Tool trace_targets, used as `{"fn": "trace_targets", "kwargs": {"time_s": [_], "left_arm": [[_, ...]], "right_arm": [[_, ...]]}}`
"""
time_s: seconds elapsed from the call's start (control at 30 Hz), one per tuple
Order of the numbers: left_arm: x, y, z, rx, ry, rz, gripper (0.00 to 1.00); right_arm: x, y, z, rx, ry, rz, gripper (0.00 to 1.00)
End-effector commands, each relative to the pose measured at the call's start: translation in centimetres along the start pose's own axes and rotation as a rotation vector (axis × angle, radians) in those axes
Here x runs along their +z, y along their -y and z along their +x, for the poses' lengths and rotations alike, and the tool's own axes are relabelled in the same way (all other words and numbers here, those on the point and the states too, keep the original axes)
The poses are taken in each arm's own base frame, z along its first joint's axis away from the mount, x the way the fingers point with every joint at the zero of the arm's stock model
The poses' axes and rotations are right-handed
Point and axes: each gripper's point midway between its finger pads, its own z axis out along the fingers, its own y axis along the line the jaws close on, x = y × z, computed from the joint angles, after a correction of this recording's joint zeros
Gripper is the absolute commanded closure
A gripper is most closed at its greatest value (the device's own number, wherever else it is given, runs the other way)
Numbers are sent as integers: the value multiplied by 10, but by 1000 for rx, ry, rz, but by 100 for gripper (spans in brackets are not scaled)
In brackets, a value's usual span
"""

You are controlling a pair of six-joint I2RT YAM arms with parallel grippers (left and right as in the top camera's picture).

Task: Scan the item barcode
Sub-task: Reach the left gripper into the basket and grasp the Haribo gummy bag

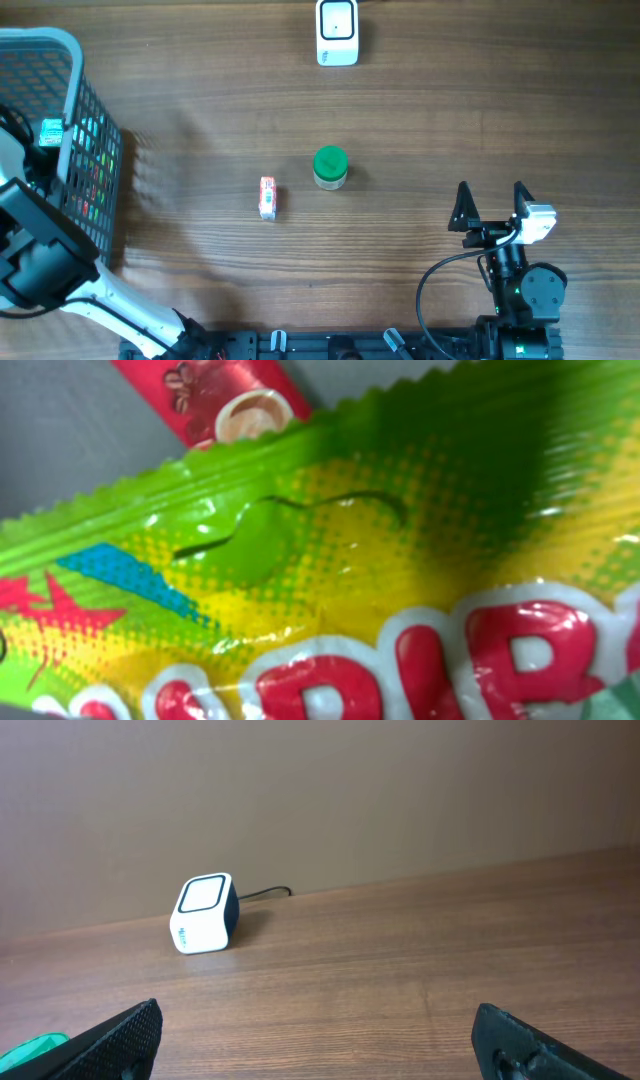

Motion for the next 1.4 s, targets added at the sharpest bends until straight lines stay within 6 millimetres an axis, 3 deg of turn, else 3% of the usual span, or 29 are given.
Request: {"fn": "trace_targets", "kwargs": {"time_s": [0.0, 0.07, 0.13, 0.23, 0.33, 0.4, 0.47, 0.5, 0.6, 0.63, 0.87, 1.03, 1.07, 1.1, 1.2, 1.3, 1.37], "left_arm": [[60, -38, 41, 15, -133, -131, 96], [54, -35, 39, 15, -128, -119, 96], [32, -25, 31, 15, -97, -81, 96], [-37, -1, 8, 16, 14, 37, 96], [-111, 10, -2, 16, 144, 175, 96], [-146, 9, -3, 16, 215, 243, 96], [-166, 6, -1, 16, 251, 282, 96], [-166, 5, 1, 16, 246, 277, 96], [-150, -1, 7, 16, 201, 229, 6], [-141, -3, 9, 16, 182, 209, 0], [-58, -15, 36, 3, -4, 64, 0], [-12, -21, 55, 27, -88, -26, 2], [-7, -22, 57, 29, -99, -36, 15], [-2, -24, 60, 31, -107, -45, 34], [5, -29, 63, 31, -116, -58, 57], [5, -29, 63, 34, -114, -59, 95], [5, -31, 61, 36, -105, -68, 96]], "right_arm": [[0, 0, 0, 10, 3, 2, 0], [0, 0, 0, 10, 3, 2, 0], [0, 0, 0, 10, 3, 2, 0], [0, 0, 0, 10, 3, 2, 0], [0, 0, 0, 10, 3, 2, 0], [0, 0, 0, 10, 3, 2, 0], [0, 0, 0, 10, 3, 2, 0], [0, 0, 0, 10, 3, 2, 0], [0, 0, 0, 10, 3, 2, 0], [0, 0, 0, 10, 3, 2, 0], [0, 0, 0, 10, 3, 2, 0], [0, 0, 0, 10, 3, 2, 0], [0, 0, 0, 10, 2, 2, 0], [0, 0, 0, 10, 3, 2, 0], [0, 0, 0, 10, 3, 2, 0], [0, 0, 0, 10, 3, 2, 0], [0, 0, 0, 10, 2, 2, 0]]}}
